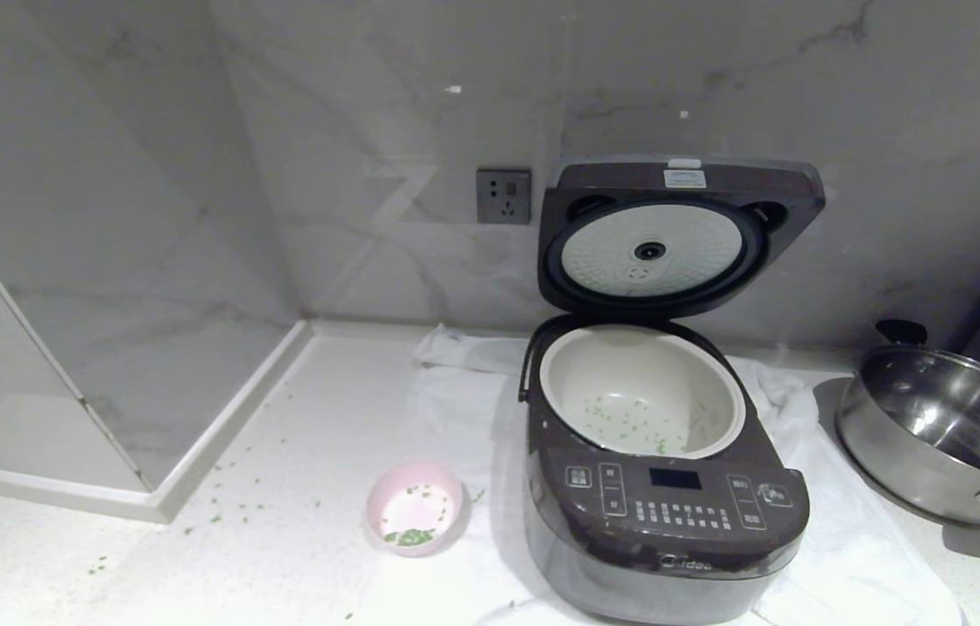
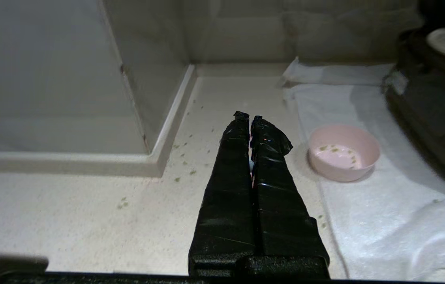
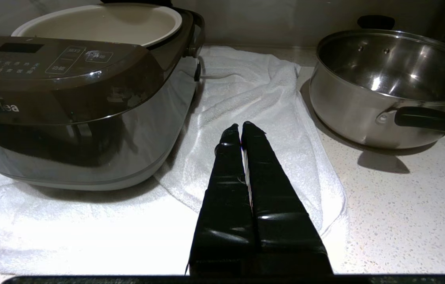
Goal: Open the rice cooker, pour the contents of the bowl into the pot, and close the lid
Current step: Close the rice cooker
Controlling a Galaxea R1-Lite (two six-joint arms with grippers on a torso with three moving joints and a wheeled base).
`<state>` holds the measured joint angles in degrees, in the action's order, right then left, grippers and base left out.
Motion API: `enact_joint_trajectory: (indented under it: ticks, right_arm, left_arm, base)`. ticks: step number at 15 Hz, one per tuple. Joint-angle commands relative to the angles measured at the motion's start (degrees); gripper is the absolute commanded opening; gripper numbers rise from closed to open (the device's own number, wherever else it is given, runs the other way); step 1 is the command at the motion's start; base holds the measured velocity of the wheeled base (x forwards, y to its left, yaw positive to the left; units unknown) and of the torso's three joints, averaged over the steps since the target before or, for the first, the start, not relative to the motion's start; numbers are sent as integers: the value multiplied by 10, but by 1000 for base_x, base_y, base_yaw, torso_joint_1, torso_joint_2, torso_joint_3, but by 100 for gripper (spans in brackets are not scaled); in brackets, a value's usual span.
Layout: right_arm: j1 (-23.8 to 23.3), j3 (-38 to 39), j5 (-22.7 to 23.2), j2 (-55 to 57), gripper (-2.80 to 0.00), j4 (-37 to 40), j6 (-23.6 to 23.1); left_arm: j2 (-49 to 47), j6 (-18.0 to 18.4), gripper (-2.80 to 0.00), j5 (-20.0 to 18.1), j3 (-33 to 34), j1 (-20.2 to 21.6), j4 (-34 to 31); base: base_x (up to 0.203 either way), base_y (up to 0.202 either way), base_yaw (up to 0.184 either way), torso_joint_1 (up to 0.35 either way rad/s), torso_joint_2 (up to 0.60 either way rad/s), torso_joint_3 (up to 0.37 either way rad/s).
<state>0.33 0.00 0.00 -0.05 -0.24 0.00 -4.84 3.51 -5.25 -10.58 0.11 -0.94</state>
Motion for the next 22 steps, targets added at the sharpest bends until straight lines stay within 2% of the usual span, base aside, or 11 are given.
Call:
enact_joint_trajectory:
  ticks: [1, 4, 6, 8, 10, 11, 12, 13, 15, 18, 22]
  right_arm:
    - [0, 1, 0, 0, -280, 0, 0]
    - [0, 1, 0, 0, -280, 0, 0]
    - [0, 1, 0, 0, -280, 0, 0]
    - [0, 1, 0, 0, -280, 0, 0]
    - [0, 1, 0, 0, -280, 0, 0]
    - [0, 1, 0, 0, -280, 0, 0]
    - [0, 1, 0, 0, -280, 0, 0]
    - [0, 1, 0, 0, -280, 0, 0]
    - [0, 1, -1, 0, -280, 0, -6]
    - [0, 1, -1, 0, -280, 0, -5]
    - [0, -30, -10, 1, -280, -16, 3]
  left_arm:
    - [-123, -3, -280, -45, -89, 2, 0]
    - [-260, -12, -280, -138, -200, -3, 31]
    - [-362, -32, -280, -189, -285, -15, 43]
    - [-462, -51, -280, -208, -395, -61, 49]
    - [-546, -60, -280, -204, -488, -144, 52]
    - [-580, -62, -280, -191, -524, -201, 52]
    - [-622, -64, -280, -160, -558, -252, 53]
    - [-665, -64, -280, -113, -591, -302, 55]
    - [-747, -66, -280, -26, -650, -361, 71]
    - [-852, -78, -280, 50, -734, -408, 119]
    - [-939, -163, -280, 135, -821, -437, 143]
  base:
    - [0, 0, 0, 0, 0, 0]
    - [0, 0, 0, 0, 0, 0]
    - [0, 0, 0, 0, 0, 0]
    - [0, 0, 0, 0, 0, 0]
    - [0, 0, 0, 0, 0, 0]
    - [0, 0, 0, 0, 0, 0]
    - [0, 0, 0, 0, 0, 0]
    - [0, 0, 0, 0, 0, 0]
    - [0, 0, 0, 0, 0, 0]
    - [0, 0, 0, 0, 0, 0]
    - [0, 0, 0, 0, 0, 0]
